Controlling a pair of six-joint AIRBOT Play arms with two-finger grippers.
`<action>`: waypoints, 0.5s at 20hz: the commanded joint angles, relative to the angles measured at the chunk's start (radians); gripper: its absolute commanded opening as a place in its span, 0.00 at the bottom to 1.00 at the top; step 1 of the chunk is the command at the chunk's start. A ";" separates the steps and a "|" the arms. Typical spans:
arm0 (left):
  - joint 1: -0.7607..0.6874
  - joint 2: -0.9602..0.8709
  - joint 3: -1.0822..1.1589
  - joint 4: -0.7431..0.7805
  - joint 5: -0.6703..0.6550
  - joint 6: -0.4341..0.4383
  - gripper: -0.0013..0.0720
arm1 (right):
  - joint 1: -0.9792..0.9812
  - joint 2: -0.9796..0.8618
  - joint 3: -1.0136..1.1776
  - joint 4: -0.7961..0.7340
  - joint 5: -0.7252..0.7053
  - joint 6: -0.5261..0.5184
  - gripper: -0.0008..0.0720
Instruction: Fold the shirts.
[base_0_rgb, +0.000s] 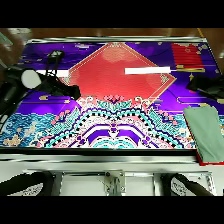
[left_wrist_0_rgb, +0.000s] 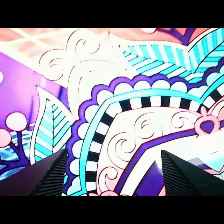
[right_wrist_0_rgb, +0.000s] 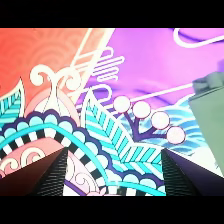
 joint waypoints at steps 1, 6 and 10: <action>-0.080 -0.082 0.063 0.172 -0.113 -0.070 0.97 | 0.177 -0.013 -0.061 -0.115 0.006 0.061 0.96; -0.079 -0.086 0.063 0.172 -0.112 -0.071 0.97 | 0.220 -0.013 -0.061 -0.068 -0.006 0.061 0.96; -0.079 -0.086 0.063 0.172 -0.112 -0.071 0.97 | 0.220 -0.013 -0.061 -0.071 -0.006 0.061 0.96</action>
